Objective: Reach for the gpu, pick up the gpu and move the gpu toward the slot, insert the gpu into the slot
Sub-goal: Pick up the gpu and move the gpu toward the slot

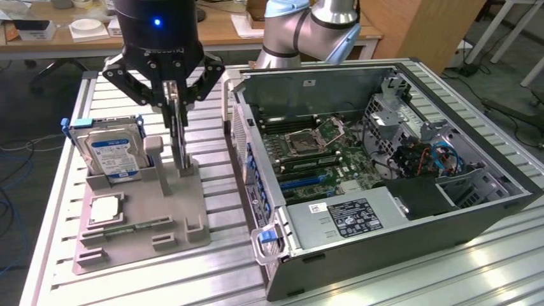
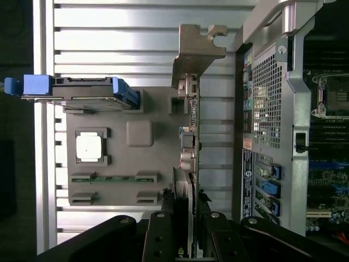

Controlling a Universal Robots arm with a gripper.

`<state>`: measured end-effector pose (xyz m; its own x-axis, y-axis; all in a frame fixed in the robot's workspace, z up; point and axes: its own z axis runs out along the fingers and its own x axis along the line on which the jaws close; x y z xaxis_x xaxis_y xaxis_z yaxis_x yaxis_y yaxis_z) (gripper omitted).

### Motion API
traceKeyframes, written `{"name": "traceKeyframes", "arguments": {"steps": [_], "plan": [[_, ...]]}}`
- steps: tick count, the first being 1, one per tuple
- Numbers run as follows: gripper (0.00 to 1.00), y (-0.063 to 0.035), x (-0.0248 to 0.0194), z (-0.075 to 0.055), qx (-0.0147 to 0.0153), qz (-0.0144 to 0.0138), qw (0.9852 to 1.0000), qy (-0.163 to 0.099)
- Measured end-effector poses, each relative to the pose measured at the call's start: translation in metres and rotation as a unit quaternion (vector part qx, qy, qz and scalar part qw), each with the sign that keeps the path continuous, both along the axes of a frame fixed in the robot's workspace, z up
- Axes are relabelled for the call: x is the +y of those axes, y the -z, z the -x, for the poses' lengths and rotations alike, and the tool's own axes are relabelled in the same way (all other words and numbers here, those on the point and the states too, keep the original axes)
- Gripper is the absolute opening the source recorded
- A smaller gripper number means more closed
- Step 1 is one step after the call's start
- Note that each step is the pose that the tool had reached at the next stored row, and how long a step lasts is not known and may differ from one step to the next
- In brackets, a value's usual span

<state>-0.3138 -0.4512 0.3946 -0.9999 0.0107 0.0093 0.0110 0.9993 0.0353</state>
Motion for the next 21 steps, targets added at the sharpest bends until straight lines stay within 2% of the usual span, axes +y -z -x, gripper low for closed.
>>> {"name": "traceKeyframes", "arguments": {"steps": [21], "plan": [[0.26, -0.0267, -0.0001, 0.0, 0.0, 0.0, 1.0, -0.001]]}}
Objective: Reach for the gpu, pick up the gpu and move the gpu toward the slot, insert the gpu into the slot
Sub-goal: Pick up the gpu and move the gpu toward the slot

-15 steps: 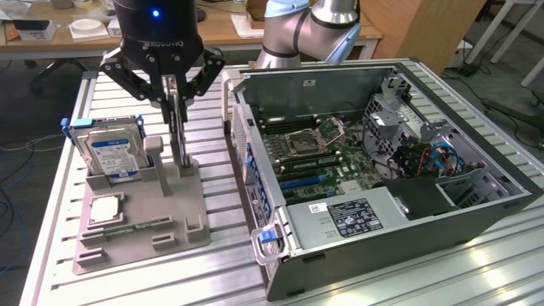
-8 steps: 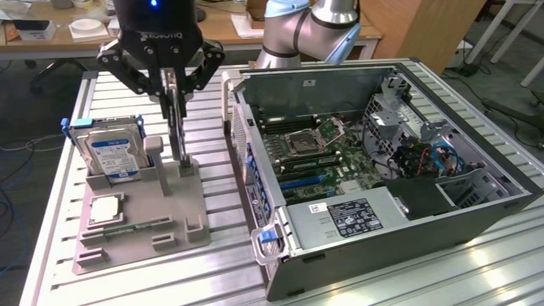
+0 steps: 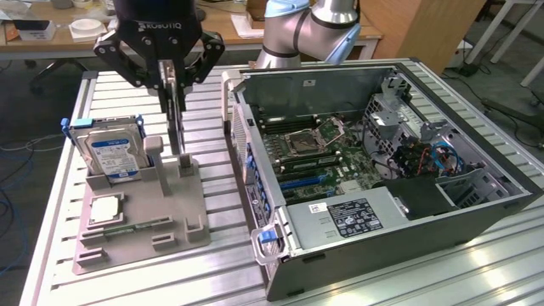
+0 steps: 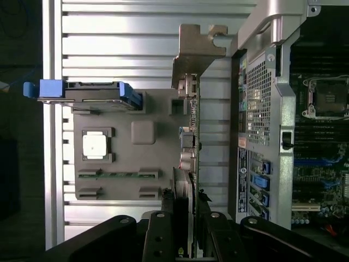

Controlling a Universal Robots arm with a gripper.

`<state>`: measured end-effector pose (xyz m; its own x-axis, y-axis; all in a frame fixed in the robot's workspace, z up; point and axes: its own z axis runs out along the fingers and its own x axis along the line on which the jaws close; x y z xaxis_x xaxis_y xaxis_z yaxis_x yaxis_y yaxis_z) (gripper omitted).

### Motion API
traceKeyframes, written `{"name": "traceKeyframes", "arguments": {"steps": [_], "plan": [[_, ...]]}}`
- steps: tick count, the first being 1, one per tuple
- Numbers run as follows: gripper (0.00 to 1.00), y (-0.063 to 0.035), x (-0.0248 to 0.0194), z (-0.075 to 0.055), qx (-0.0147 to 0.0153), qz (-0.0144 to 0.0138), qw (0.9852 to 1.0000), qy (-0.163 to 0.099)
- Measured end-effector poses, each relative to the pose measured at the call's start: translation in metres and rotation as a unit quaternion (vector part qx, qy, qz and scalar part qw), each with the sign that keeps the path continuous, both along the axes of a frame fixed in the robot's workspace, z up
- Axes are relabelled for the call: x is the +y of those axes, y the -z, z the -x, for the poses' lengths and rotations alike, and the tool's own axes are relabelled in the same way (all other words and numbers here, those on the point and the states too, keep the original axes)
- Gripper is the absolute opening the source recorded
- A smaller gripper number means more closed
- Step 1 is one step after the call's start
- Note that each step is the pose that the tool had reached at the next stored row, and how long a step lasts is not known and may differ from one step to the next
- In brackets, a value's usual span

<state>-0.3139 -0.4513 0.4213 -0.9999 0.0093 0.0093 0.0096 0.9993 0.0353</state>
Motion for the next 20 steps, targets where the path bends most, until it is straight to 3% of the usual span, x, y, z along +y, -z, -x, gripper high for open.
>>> {"name": "traceKeyframes", "arguments": {"steps": [20], "plan": [[0.26, -0.0037, 0.0, -0.0036, 0.0, -0.0004, 1.0, 0.0]]}}
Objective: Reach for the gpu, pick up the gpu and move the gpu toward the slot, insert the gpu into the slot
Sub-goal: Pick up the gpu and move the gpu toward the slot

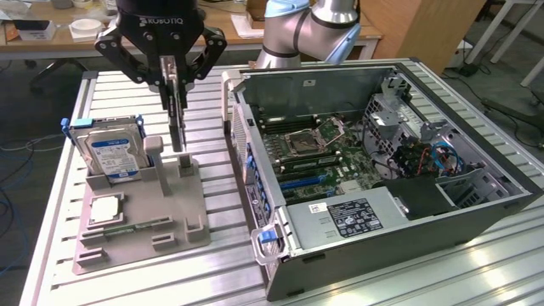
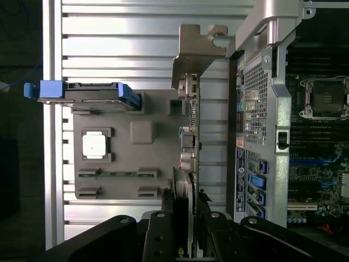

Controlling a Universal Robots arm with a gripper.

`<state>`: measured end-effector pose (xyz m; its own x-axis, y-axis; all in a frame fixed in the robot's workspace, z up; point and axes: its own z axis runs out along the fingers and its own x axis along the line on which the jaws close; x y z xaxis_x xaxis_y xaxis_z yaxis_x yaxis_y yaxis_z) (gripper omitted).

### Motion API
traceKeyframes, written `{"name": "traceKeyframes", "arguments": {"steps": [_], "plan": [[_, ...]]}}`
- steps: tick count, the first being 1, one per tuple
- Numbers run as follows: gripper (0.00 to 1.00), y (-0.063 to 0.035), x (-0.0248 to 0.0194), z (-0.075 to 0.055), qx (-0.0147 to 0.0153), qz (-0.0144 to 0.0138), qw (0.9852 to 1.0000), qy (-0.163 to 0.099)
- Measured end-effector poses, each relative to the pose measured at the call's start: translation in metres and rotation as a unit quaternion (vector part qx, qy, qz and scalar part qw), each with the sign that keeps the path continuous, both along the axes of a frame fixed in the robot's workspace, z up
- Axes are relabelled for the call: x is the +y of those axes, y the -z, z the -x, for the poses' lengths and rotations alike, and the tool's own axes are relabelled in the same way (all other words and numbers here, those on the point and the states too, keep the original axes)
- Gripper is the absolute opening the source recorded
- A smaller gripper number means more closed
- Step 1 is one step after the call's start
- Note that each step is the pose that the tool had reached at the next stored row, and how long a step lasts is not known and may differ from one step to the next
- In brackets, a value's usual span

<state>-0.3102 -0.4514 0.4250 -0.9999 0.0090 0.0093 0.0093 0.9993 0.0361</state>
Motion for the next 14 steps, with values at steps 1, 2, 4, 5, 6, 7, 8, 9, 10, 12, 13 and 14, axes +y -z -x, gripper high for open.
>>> {"name": "traceKeyframes", "arguments": {"steps": [1, 2, 4, 5, 6, 7, 8, 9, 10, 12, 13, 14], "plan": [[0.26, 0.0, 0.0, -0.001, 0.0, 0.0, 1.0, 0.0], [0.26, 0.0, 0.0, -0.003, 0.0, 0.0, 1.0, 0.0], [0.26, 0.0, 0.0, -0.006, 0.0, 0.0, 1.0, 0.0], [0.26, 0.0, 0.0, -0.007, 0.0, 0.0, 1.0, 0.0], [0.26, 0.0, 0.0, -0.008, 0.0, 0.0, 1.0, 0.0], [0.26, 0.0, 0.0, -0.009, 0.0, 0.0, 1.0, 0.0], [0.26, 0.0, 0.0, -0.01, 0.0, 0.0, 1.0, 0.0], [0.26, 0.0, 0.0, -0.011, 0.0, 0.0, 1.0, 0.0], [0.26, 0.0, 0.0, -0.012, 0.0, 0.0, 1.0, 0.0], [0.26, 0.0, 0.0, -0.013, 0.0, 0.0, 1.0, 0.0], [0.26, 0.0, 0.0, -0.014, 0.0, 0.0, 1.0, 0.0], [0.26, 0.0, 0.0, -0.015, 0.0, 0.0, 1.0, 0.0]]}}
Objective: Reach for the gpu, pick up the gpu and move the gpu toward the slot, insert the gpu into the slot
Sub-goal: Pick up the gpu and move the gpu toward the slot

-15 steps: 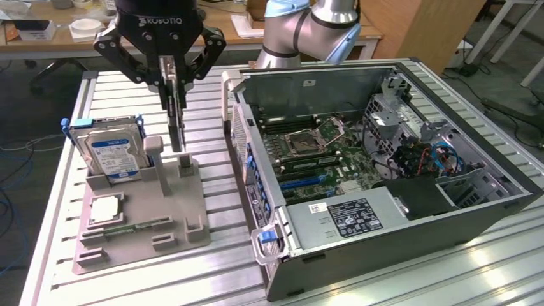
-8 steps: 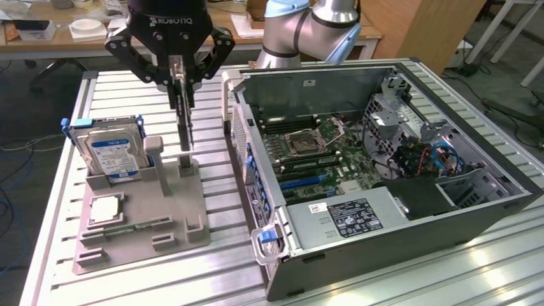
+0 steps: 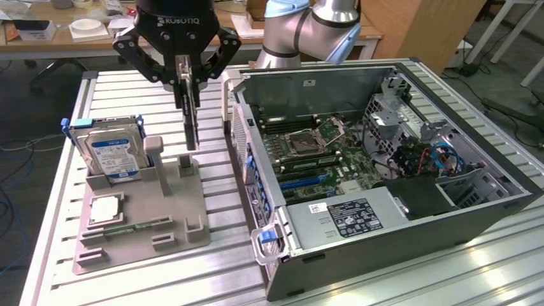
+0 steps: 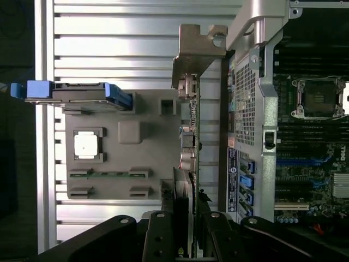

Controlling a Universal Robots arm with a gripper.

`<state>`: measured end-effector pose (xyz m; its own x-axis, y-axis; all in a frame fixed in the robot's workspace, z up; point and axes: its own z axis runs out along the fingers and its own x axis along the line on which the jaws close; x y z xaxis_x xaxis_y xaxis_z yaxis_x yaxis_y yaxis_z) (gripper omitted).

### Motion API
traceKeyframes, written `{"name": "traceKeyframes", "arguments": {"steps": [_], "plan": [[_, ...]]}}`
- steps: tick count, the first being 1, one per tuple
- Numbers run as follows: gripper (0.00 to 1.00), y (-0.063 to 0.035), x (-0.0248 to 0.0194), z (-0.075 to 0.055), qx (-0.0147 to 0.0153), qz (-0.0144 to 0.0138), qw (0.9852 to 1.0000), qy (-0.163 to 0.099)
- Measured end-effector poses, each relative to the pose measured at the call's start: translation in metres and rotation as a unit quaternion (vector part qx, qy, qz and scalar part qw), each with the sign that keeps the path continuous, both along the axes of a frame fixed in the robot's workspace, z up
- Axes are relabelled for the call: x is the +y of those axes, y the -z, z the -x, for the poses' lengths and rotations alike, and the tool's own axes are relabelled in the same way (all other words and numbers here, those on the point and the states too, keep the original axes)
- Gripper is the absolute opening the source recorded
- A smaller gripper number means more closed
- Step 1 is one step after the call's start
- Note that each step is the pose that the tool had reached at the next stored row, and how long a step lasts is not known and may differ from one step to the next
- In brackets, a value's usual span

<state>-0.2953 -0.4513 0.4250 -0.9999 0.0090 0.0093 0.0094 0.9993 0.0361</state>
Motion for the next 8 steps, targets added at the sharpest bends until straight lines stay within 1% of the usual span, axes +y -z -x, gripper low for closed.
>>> {"name": "traceKeyframes", "arguments": {"steps": [8], "plan": [[0.26, -0.0001, 0.0, -0.0072, 0.0, 0.0, 1.0, 0.0]]}}
